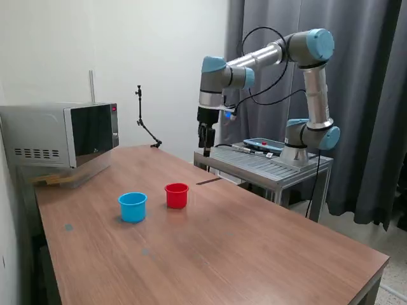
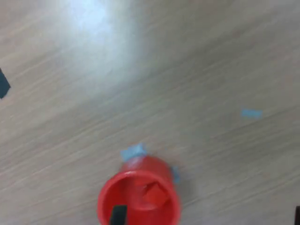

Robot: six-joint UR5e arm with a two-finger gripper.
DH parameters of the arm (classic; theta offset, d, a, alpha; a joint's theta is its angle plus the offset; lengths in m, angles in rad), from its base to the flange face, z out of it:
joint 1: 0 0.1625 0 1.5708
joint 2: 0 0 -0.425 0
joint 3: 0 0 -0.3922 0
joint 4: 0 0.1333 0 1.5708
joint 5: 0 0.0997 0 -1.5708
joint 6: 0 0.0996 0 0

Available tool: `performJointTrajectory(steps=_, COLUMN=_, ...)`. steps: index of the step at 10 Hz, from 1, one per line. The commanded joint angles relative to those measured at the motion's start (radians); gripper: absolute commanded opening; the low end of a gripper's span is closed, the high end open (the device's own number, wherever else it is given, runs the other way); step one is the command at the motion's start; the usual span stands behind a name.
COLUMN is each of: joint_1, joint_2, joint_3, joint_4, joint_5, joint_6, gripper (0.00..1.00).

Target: Place red objects in the red bin, and blue objects in the blue bin.

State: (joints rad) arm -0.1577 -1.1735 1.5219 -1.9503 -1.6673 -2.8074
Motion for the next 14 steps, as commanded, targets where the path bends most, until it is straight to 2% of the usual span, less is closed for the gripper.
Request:
performJointTrajectory(steps=1, joint_1=0.078, joint_2=-0.083, joint_3=0.000, joint_4=0.054, joint_5=0.008, joint_6=-0.007, gripper=1.00)
performJointTrajectory(steps=4, joint_1=0.156, joint_2=-0.182, joint_3=0.011, joint_4=0.057, joint_5=0.009, joint_6=-0.024, gripper=1.00)
performJointTrajectory(steps=7, joint_1=0.217, joint_2=-0.238, joint_3=0.018, joint_4=0.227, joint_5=0.011, joint_6=-0.021, gripper=1.00)
performJointTrajectory(steps=9, joint_1=0.253, joint_2=-0.238, joint_3=0.017, joint_4=0.237, joint_5=0.008, joint_6=-0.020, gripper=1.00)
performJointTrajectory(steps=14, joint_1=0.253, joint_2=-0.236, joint_3=0.004, joint_4=0.229, joint_5=0.009, joint_6=-0.017, gripper=1.00)
